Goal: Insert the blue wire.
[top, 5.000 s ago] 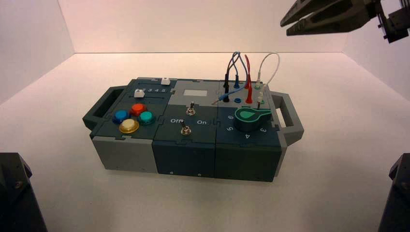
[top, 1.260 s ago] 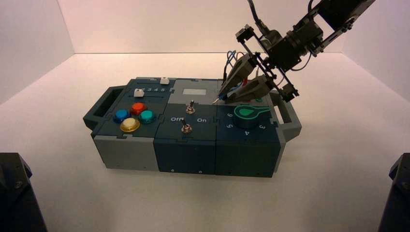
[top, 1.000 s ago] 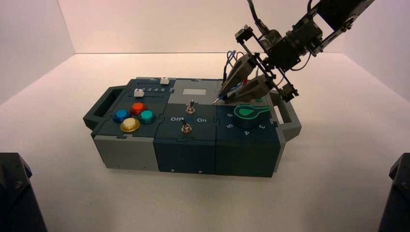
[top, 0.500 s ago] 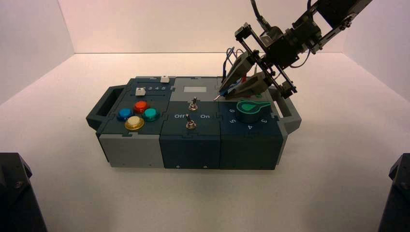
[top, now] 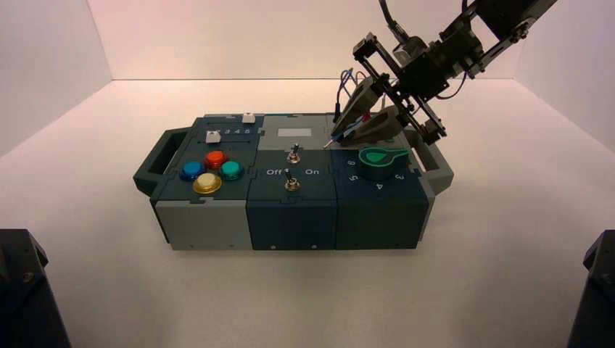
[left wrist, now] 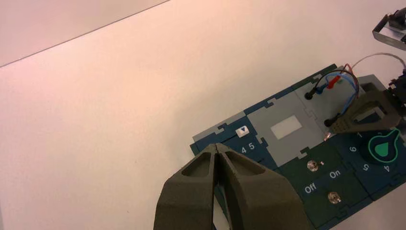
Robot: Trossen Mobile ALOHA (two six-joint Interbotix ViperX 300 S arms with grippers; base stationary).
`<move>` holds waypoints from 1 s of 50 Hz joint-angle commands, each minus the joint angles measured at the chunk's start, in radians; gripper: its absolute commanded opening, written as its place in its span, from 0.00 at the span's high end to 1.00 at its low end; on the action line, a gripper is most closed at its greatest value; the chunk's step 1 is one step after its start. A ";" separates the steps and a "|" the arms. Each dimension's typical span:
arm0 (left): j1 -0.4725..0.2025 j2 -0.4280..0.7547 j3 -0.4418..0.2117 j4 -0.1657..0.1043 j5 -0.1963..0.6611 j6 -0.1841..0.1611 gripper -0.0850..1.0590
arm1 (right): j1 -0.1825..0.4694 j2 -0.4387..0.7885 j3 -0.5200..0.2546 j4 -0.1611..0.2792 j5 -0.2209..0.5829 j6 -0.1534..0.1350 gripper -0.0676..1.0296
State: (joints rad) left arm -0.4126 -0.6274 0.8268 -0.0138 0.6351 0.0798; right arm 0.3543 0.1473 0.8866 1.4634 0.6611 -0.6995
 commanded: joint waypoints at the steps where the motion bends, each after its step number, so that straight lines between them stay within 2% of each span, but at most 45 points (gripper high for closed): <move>1: -0.002 -0.012 -0.020 0.000 -0.008 0.000 0.95 | -0.018 -0.015 -0.031 0.012 -0.028 -0.009 0.70; 35: -0.002 -0.021 0.000 -0.002 -0.009 0.000 0.95 | -0.018 -0.018 -0.041 0.021 -0.049 -0.008 0.72; 50: -0.002 -0.021 0.002 -0.003 -0.008 0.000 0.95 | -0.018 -0.017 -0.054 0.038 -0.057 -0.009 0.74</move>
State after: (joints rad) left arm -0.4126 -0.6412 0.8422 -0.0153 0.6351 0.0798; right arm 0.3559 0.1488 0.8774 1.4818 0.6366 -0.6995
